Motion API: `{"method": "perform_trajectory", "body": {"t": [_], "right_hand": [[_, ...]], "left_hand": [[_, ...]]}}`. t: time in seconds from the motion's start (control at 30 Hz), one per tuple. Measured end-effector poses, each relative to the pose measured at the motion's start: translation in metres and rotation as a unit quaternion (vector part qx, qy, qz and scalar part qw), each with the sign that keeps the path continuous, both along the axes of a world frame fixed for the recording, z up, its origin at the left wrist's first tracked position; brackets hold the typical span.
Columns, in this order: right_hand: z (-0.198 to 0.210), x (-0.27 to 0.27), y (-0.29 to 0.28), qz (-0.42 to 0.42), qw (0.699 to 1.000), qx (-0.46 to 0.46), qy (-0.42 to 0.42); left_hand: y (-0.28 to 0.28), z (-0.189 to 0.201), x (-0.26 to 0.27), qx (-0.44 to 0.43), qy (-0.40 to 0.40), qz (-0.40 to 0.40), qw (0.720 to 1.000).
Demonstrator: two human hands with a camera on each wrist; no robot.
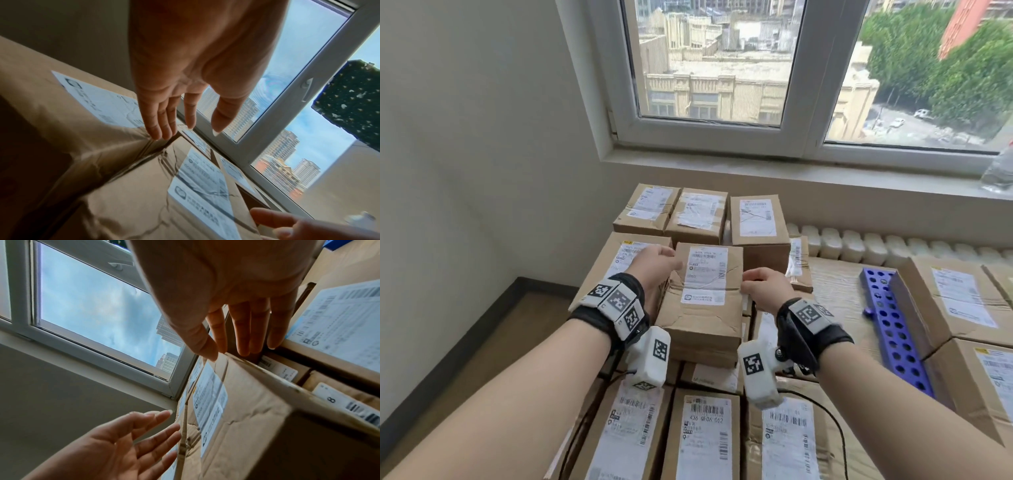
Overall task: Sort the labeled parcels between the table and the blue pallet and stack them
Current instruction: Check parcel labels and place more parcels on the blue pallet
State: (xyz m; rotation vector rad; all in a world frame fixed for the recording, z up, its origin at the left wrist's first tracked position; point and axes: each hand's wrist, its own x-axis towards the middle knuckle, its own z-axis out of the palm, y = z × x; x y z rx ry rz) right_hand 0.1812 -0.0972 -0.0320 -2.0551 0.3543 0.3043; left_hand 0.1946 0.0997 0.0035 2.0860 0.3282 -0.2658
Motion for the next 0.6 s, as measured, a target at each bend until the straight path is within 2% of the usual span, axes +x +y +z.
{"method": "perform_trajectory", "body": {"t": [0.17,0.4,0.6], "right_hand": [[-0.008,0.004,0.005,-0.032,0.999,0.008,0.021],[-0.021,0.006,0.012,-0.091,0.988,0.100,0.081],[-0.021,0.000,0.009,-0.086,0.981,0.137,0.106]], "left_hand": [[-0.002,-0.010,0.015,-0.002,0.008,-0.050,0.999],[-0.005,-0.016,0.018,-0.004,0.041,-0.081,0.996],[-0.012,-0.021,0.017,0.032,0.070,-0.100,0.992]]}}
